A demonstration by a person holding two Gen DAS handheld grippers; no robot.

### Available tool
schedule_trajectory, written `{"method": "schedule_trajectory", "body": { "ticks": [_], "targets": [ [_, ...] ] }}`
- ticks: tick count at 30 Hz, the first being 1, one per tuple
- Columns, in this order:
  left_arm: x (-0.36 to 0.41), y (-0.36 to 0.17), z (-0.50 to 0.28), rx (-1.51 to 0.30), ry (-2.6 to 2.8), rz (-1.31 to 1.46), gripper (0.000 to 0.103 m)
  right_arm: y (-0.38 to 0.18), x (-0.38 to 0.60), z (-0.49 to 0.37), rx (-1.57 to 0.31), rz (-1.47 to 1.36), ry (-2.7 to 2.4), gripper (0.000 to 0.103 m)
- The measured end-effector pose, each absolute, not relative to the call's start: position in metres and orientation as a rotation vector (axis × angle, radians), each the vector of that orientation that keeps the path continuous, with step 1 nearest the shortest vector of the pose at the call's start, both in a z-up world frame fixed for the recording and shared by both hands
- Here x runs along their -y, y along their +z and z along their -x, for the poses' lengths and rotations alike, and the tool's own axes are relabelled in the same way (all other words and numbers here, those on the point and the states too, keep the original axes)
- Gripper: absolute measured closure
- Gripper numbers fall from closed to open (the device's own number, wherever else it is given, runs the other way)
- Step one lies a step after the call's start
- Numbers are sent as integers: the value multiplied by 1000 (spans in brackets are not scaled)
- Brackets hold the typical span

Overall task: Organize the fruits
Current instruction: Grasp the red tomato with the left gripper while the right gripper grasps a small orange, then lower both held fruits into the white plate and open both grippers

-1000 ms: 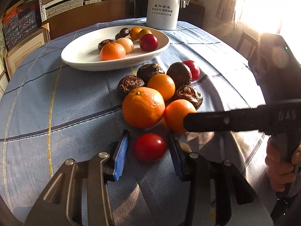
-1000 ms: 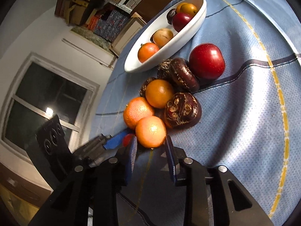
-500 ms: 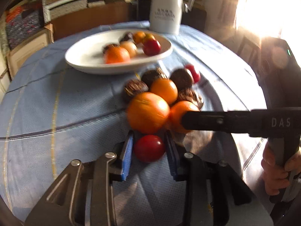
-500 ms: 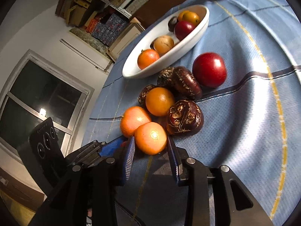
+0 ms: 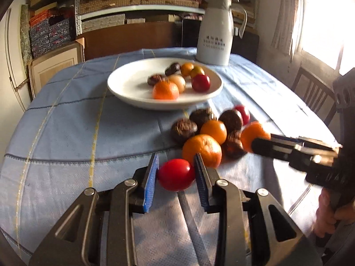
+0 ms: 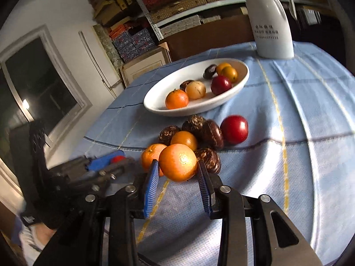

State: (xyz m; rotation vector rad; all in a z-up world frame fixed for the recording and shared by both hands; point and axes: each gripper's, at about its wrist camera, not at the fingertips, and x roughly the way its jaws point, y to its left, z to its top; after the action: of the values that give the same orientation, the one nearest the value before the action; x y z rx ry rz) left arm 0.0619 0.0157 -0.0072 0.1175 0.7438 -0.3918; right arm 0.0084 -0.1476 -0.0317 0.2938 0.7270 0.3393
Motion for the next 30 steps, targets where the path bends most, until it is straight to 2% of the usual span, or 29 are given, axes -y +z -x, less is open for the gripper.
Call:
{"method": "schedule_trajectory", "body": {
  "ticks": [10,18,19,20,21,22,25,27,28,30],
  "targets": [
    [5,49,-153,-625,-236,-174,71,15,121,-68,-640,-42,227,68],
    [0,10,-226,-730,-175,-76,70,-6,132,-159,-713,-67,154,65],
    [1,6,-229,-738,-176,-84,59,-10,135,-162,-719,-86,169,53],
    [1,2,-229,-736,-173,-96,43,-12,137,-162,-723,-92,171,46],
    [1,1,-228,-723,-168,-103,35,-12,138,-162,-720,-92,167,41],
    [2,2,-226,-707,-161,-106,25,-11,139,-161,-707,-90,157,41],
    [3,4,-219,-695,-166,-112,23,-7,138,-153,-683,-69,149,41],
    [1,4,-211,-684,-156,-116,14,-4,136,-145,-669,-51,141,41],
    [-1,5,-207,-683,-154,-119,10,-3,136,-141,-668,-46,142,37],
    [-7,6,-194,-693,-176,-101,9,-2,138,-131,-683,-86,181,35]
  ]
}}
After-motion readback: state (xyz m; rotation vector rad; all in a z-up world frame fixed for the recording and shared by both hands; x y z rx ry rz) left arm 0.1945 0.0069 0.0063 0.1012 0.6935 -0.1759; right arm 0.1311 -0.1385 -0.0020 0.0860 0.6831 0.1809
